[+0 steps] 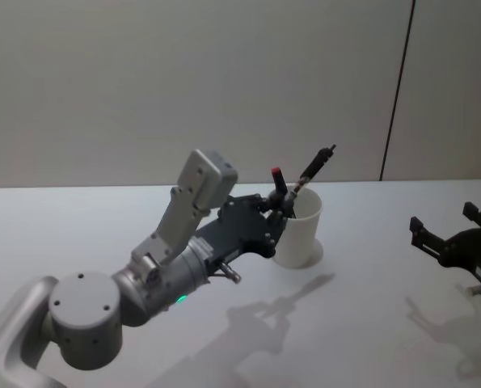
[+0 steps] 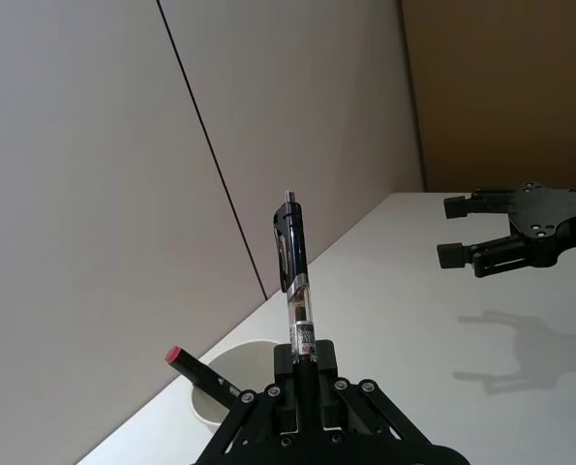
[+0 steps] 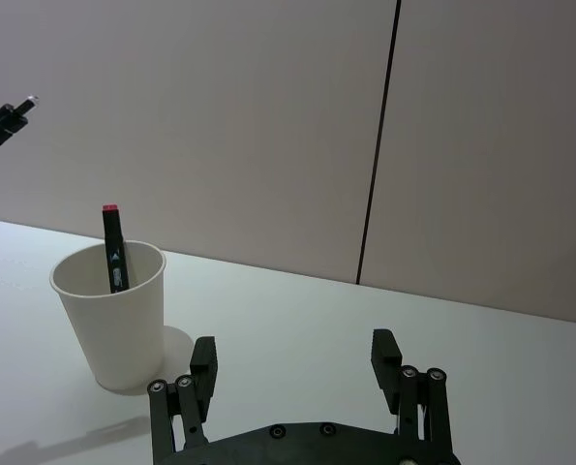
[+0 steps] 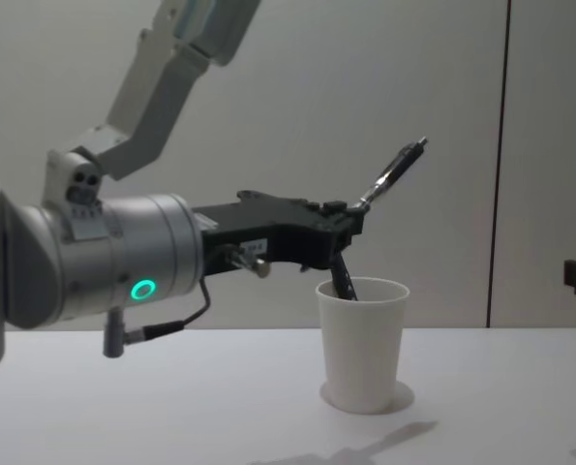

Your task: Place the pen into the pen holder.

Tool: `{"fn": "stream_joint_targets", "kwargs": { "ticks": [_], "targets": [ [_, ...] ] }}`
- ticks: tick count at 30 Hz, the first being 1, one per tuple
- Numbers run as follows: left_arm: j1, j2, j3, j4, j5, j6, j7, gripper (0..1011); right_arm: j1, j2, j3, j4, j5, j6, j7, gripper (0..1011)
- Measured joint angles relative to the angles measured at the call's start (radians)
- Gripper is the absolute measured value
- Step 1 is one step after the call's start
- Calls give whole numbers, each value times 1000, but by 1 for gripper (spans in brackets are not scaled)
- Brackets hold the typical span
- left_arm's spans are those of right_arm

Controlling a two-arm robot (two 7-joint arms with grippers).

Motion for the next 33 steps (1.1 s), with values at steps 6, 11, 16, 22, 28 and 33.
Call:
{"fn": "stream_joint_targets", "kwargs": {
  "ticks": [6, 11, 16, 22, 28, 33],
  "targets": [
    [-4, -14, 15, 2, 37, 0, 29, 139, 0, 0, 0, 0, 0, 0, 0, 1001],
    [-4, -20, 26, -4, 62, -3, 45, 139, 0, 0, 0, 0, 0, 0, 0, 1002],
    [1, -24, 36, -14, 86, -5, 57, 139, 0, 0, 0, 0, 0, 0, 0, 1002],
    [8, -27, 48, -27, 111, -6, 64, 139, 0, 0, 0, 0, 0, 0, 0, 1001],
    [15, -30, 58, -35, 118, -3, 64, 139, 0, 0, 0, 0, 0, 0, 0, 1001],
    [20, -31, 64, -40, 117, 2, 58, 138, 0, 0, 0, 0, 0, 0, 0, 1001]
  ]
}}
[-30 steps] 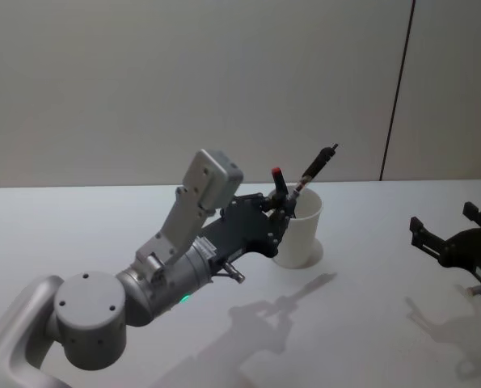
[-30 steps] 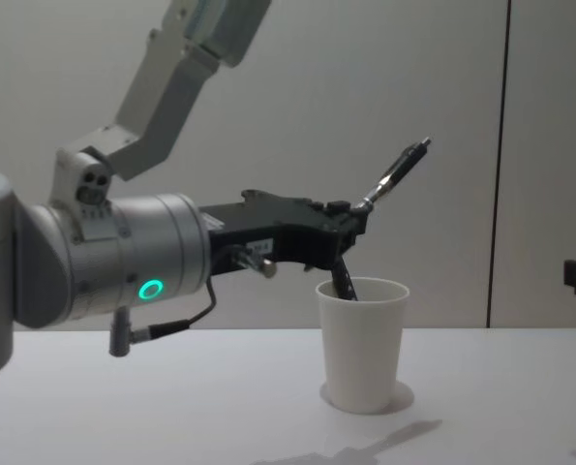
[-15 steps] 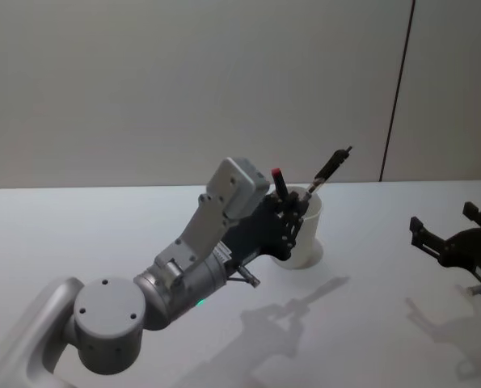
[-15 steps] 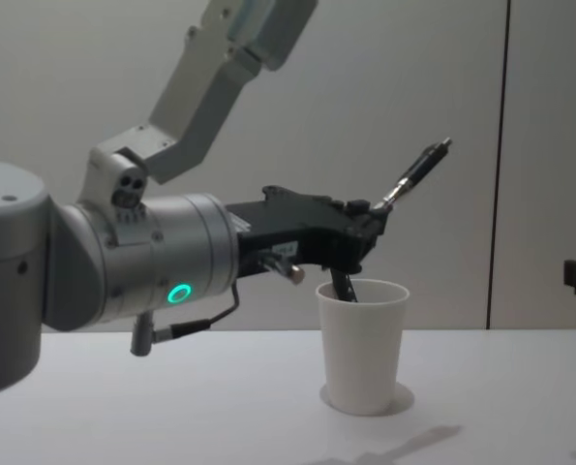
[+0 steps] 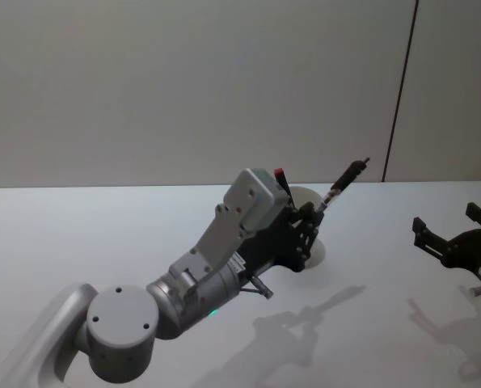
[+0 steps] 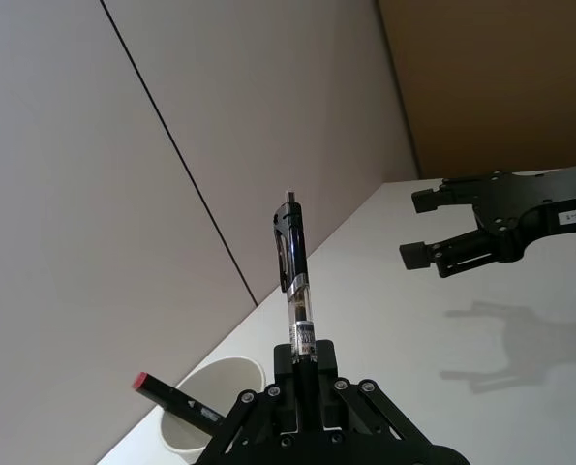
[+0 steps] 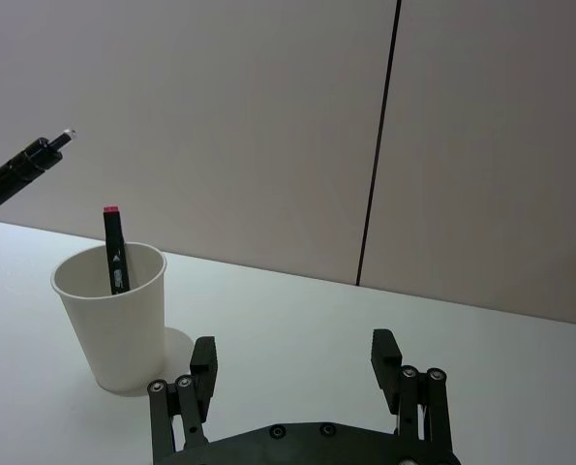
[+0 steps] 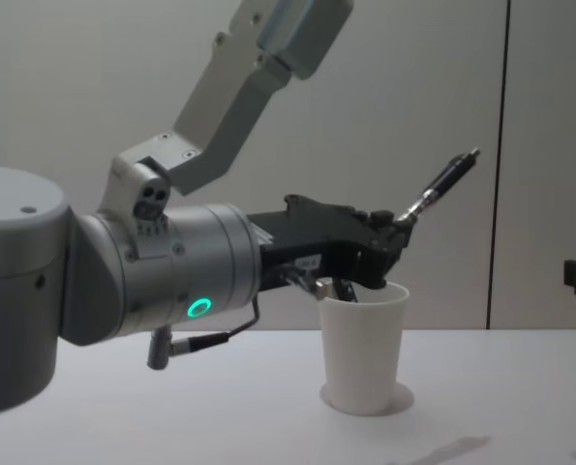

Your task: Place the pen into the pen holder.

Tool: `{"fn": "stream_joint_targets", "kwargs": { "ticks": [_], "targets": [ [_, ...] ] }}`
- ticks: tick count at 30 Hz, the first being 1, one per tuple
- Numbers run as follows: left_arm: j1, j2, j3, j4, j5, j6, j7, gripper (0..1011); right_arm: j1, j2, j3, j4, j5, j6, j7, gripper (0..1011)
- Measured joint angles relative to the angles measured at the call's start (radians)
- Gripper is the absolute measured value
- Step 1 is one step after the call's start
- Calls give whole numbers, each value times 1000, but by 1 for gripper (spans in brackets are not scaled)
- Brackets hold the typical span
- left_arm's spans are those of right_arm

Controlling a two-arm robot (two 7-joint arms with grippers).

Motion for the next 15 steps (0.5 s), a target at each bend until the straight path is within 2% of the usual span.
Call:
{"fn": "stream_joint_targets", "kwargs": {
  "ticks": [15],
  "targets": [
    [9, -2, 11, -9, -10, 8, -13, 138, 0, 0, 0, 0, 0, 0, 0, 1001]
  ]
}}
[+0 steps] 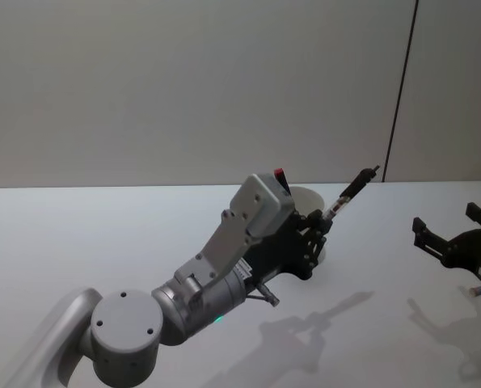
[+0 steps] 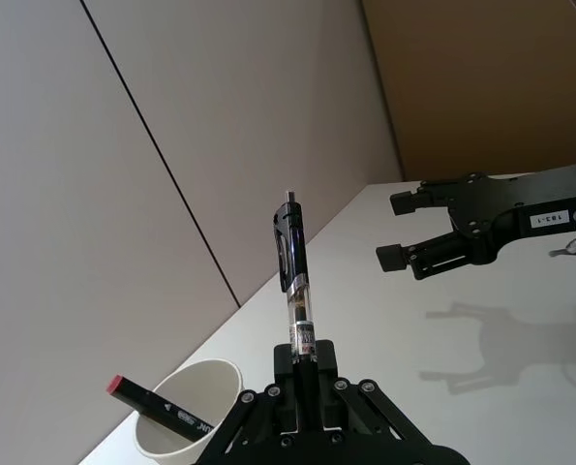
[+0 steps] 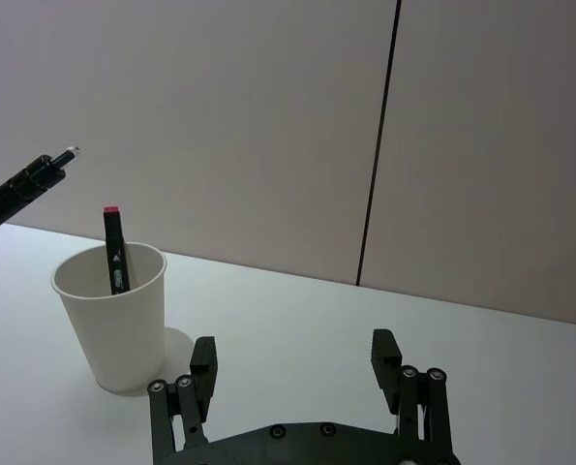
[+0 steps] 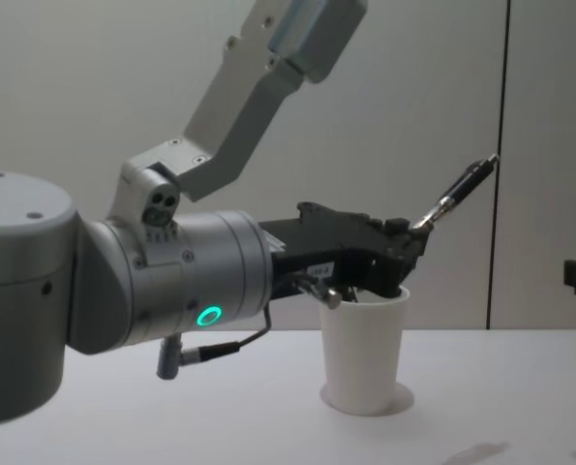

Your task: Place the pen into the pen holder.

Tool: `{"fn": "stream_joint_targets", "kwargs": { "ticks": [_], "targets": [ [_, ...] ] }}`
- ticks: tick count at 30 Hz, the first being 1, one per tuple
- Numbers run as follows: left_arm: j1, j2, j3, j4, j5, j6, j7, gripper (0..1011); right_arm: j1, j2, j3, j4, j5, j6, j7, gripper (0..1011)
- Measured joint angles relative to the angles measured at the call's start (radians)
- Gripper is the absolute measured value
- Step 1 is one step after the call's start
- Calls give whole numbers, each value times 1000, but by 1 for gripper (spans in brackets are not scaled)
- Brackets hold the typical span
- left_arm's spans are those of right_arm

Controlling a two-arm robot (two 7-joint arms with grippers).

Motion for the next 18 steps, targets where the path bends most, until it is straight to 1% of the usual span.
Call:
{"fn": "stream_joint_targets", "kwargs": {
  "ticks": [18],
  "targets": [
    [3, -1, 3, -3, -3, 3, -3, 139, -2, 2, 0, 0, 4, -11, 1, 1002]
  ]
}}
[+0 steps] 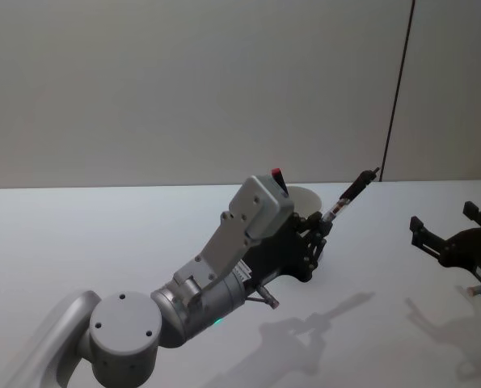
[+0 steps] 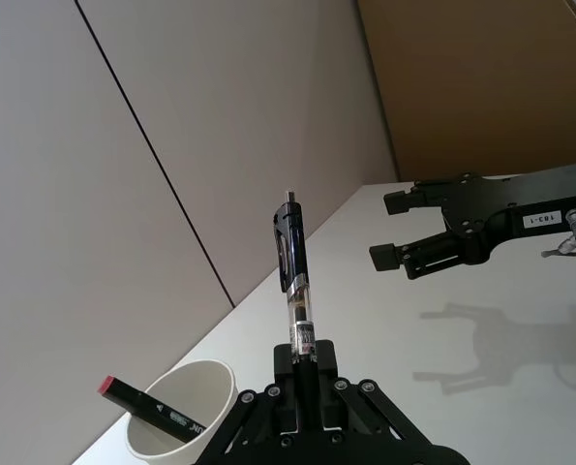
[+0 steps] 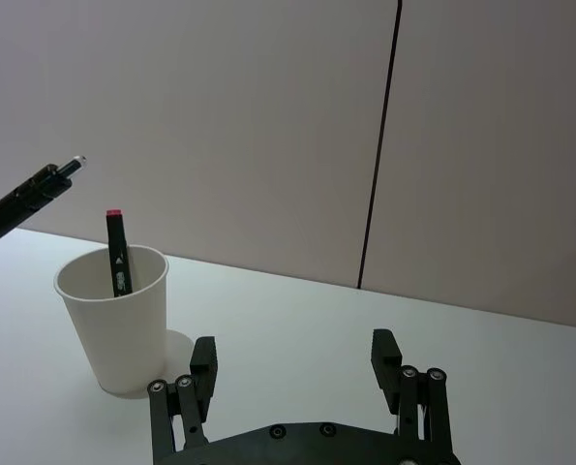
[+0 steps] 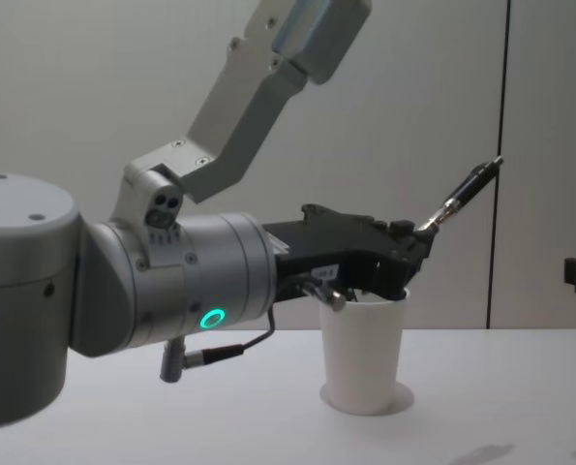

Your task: Place the pen into the pen holder.

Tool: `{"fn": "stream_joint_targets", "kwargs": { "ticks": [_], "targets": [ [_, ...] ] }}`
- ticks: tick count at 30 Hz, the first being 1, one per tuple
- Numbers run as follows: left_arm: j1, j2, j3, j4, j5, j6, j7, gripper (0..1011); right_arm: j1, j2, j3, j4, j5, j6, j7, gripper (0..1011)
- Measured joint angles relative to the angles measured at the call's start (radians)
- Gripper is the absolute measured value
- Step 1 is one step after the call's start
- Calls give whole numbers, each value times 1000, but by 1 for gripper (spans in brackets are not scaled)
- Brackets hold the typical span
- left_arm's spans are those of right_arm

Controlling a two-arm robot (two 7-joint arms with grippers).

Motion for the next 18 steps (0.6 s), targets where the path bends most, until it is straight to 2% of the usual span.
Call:
{"fn": "stream_joint_targets", "kwargs": {
  "ticks": [9, 18],
  "targets": [
    [1, 0, 1, -1, -1, 0, -1, 138, -8, 7, 5, -3, 32, -20, 30, 1001],
    [1, 0, 1, -1, -1, 0, -1, 139, -22, 16, 18, -3, 121, -53, 90, 1002]
  ]
}}
